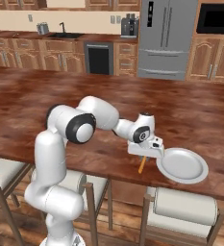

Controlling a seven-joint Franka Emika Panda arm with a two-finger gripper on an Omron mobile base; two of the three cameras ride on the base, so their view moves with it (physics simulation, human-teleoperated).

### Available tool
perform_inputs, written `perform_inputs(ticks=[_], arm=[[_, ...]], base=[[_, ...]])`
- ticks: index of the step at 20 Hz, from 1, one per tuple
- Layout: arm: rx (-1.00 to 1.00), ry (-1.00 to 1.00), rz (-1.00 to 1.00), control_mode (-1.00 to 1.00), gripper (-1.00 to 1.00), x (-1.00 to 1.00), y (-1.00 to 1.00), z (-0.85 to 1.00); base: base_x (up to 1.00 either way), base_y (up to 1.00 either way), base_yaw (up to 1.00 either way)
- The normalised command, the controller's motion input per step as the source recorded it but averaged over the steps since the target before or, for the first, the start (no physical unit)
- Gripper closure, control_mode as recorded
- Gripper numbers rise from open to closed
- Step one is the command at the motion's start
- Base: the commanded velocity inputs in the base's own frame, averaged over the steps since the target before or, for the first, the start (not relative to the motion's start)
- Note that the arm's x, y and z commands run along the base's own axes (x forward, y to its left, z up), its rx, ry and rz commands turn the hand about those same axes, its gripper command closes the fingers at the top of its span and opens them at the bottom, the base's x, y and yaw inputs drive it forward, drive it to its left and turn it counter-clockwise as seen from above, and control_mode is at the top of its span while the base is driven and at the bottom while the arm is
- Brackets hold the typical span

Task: Take the fork and place it on the left side of the plate. Then take the spoon and place it on the right side of the plate. Make sure they're directly next to the plate.

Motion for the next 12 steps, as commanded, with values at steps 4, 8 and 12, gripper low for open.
perform_inputs(ticks=[4,8,12], arm=[[0.00,0.02,0.00,-1.00,-1.00,0.03,0.12,-0.25],[0.00,0.01,0.00,-1.00,-1.00,-0.19,0.13,0.16],[0.00,-0.03,0.00,-1.00,-1.00,-0.48,0.05,0.59]], base=[[0.00,0.00,0.00],[0.00,0.00,0.00],[0.00,0.00,0.00]])
